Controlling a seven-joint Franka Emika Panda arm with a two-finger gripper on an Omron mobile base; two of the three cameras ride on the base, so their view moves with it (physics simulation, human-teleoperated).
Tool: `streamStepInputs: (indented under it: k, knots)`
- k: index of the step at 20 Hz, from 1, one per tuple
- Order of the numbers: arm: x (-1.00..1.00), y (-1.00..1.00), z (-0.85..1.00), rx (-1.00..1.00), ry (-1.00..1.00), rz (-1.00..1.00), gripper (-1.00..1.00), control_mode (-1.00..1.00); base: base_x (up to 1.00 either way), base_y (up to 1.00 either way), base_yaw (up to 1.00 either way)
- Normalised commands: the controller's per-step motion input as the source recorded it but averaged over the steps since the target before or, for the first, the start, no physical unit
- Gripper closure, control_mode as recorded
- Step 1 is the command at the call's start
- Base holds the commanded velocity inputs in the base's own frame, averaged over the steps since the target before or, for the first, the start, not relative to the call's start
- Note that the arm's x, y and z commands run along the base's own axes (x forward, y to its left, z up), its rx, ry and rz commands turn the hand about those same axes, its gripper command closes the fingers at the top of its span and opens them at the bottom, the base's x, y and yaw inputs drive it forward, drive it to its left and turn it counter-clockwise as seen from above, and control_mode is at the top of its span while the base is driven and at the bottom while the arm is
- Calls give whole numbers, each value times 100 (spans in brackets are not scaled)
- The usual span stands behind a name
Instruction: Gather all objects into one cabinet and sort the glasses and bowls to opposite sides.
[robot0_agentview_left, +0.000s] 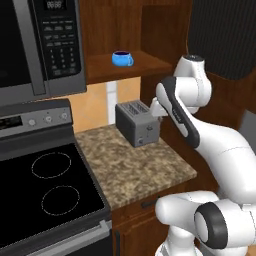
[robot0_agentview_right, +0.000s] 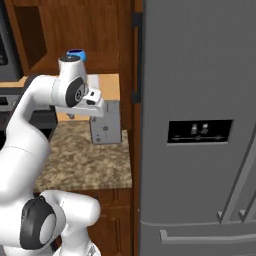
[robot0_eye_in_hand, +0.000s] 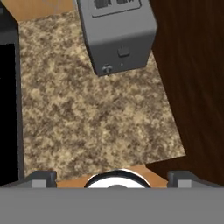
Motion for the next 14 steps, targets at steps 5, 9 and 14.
streamStepInputs:
  k: [5, 9, 14]
  knots:
    - [0, 0, 0, 0, 0, 0, -100, 100, 72, -5, 15]
    - [0, 0, 0, 0, 0, 0, -100, 100, 6, 33, 23]
    - [0, 0, 0, 0, 0, 0, -100, 100, -24, 63, 34]
